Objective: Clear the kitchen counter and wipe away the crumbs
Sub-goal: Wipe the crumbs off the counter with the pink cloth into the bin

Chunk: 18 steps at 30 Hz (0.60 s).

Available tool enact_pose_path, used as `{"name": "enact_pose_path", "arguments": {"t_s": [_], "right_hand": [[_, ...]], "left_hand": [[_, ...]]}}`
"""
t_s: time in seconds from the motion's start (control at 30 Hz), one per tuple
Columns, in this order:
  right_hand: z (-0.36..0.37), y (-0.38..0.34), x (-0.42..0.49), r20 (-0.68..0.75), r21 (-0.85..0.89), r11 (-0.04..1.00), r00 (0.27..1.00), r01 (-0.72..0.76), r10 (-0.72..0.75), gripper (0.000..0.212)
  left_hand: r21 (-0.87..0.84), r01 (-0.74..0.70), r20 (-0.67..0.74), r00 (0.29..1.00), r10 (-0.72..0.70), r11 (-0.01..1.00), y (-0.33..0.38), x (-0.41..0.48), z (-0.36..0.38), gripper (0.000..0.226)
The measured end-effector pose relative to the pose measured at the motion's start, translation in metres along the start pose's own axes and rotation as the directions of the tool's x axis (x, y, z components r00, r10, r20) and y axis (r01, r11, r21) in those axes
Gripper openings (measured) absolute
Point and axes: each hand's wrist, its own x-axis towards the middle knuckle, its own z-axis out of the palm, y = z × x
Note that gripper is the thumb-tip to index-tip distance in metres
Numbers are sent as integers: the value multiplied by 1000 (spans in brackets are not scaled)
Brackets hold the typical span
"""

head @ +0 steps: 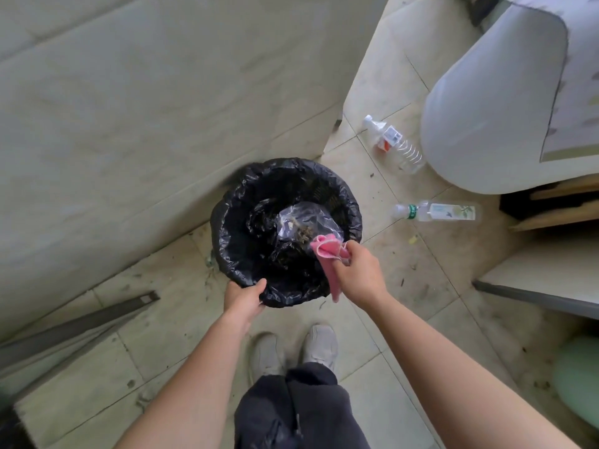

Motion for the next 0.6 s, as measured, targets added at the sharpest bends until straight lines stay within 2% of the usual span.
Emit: {"name": "enact_pose_path", "arguments": {"t_s": [0.1,0.23,0.33,0.4,0.5,0.6], "right_hand": [[-9,-5,-3,10,23,1000,1000,3,-3,15],[-34,-20,-29,18,57,998,1000,2,-3,13],[-69,-41,-69,10,108,994,1000,3,-4,14],[-97,-56,-105,2,168,986,1000,6,-6,20],[-139,-79,-162,-32,235,971,999,34,-27,31],[-196,-97,-243,-127,265,962,991,70,-37,25]], "left_hand": [[130,24,-34,999,-20,991,9,-8,0,43],[447,-80,-168,971,171,891,30,-54,0,51],[561,-259,7,951,308,786,54,-119,1,50],[570,-364,131,926,355,737,73,-169,0,41],[470,-452,238,892,384,758,98,-249,-1,25],[345,-450,374,871,319,823,116,-352,-10,19]]}}
